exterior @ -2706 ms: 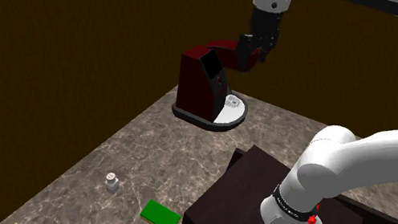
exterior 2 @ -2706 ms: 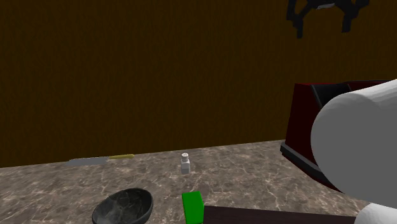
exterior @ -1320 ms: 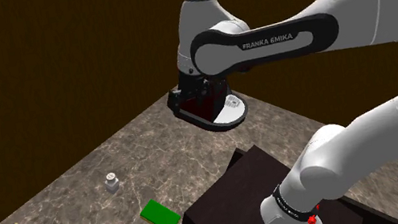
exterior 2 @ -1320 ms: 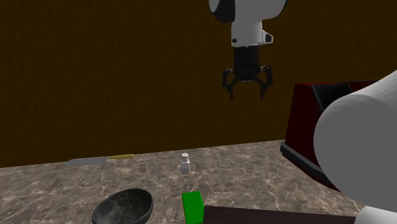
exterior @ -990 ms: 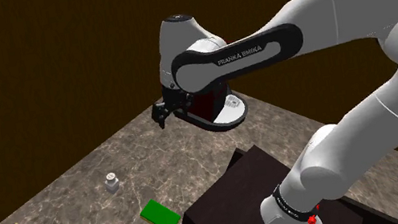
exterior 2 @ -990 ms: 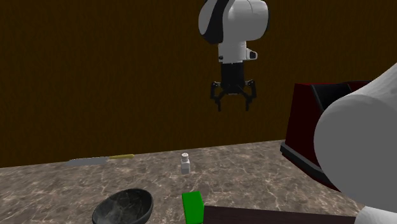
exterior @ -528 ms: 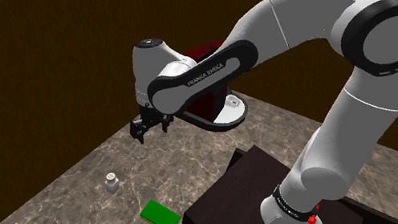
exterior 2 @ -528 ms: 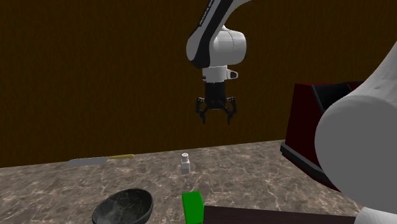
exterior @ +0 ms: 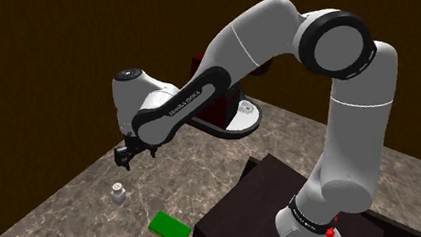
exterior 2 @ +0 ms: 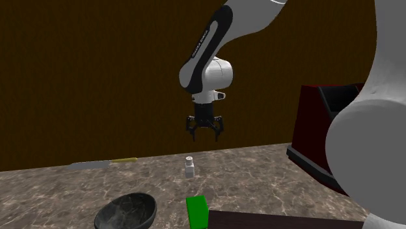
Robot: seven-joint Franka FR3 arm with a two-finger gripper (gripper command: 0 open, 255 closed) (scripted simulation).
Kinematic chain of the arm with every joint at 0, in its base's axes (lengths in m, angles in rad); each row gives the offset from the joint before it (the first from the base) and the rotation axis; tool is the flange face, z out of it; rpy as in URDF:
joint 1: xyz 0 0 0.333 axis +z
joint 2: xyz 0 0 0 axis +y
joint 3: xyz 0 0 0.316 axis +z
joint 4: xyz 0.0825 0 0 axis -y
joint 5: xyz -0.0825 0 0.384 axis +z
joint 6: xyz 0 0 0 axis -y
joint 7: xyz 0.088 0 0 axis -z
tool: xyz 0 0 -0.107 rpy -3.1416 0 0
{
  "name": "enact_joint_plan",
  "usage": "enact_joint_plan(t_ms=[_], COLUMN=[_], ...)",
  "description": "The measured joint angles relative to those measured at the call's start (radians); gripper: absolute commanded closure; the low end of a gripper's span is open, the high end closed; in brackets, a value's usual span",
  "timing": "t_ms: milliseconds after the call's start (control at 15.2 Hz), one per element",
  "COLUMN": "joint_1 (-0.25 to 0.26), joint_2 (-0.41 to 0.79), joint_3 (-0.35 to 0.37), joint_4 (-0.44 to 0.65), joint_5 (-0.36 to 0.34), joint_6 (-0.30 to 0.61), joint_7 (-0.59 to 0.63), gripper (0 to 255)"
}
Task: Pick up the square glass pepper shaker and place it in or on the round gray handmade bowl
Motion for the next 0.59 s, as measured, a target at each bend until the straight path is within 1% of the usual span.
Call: enact_joint_plan(t_ms=[330,594], joint_1=[0.069,0.119], joint_2=[0.189,0.331], joint_3=[-0.023,-0.041], joint_4=[0.169,0.315], joint_5=[-0.054,-0.078], joint_6=[0.008,-0.001], joint_7=[0.058,0.08], gripper=[0,0])
